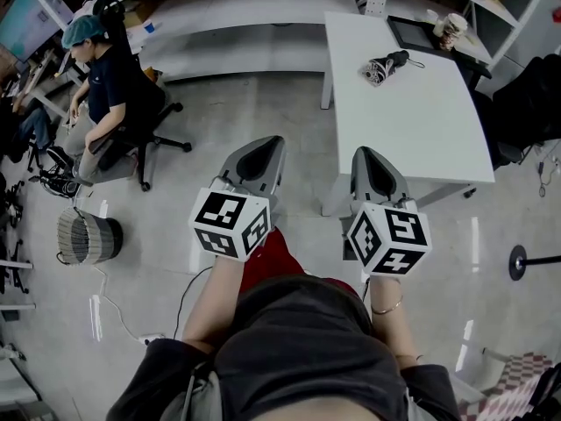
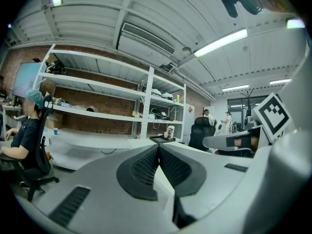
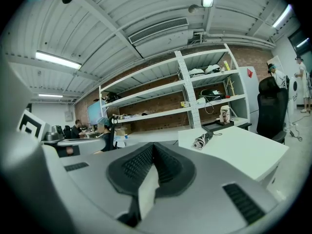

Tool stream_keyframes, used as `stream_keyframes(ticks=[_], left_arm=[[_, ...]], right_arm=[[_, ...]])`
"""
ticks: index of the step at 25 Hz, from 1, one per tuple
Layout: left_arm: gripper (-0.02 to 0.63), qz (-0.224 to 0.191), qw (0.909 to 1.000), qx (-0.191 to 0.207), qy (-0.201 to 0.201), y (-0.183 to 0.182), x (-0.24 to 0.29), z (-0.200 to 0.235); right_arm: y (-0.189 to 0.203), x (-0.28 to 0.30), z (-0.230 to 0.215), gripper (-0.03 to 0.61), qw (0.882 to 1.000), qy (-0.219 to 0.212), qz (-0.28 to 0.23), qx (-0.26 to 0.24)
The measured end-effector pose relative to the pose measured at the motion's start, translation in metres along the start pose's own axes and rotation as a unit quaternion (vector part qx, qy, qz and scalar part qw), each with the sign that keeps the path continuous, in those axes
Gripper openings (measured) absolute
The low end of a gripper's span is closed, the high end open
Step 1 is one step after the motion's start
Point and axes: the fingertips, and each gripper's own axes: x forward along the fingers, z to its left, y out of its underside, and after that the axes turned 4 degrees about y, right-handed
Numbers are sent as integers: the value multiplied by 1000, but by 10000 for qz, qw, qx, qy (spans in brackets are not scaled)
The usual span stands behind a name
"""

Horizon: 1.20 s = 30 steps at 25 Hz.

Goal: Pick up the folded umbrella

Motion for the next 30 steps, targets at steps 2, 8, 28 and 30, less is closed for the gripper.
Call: stream_keyframes(ticks=[2,8,28,30], left_arm=[[14,24,10000,-3,43,1,8,10],[14,77,9998,-58,173,-1,41,51],[14,360,9939,-48,1046,-36,169,217],[14,371,9923,-36,1177,-39,183,228]], right_arm=[[0,11,2,18,10000,23,18,-1],[-5,54,4,18,9998,196,43,52],[-42,241,24,18,9930,1154,120,240],[-44,253,23,18,9912,1293,128,251]])
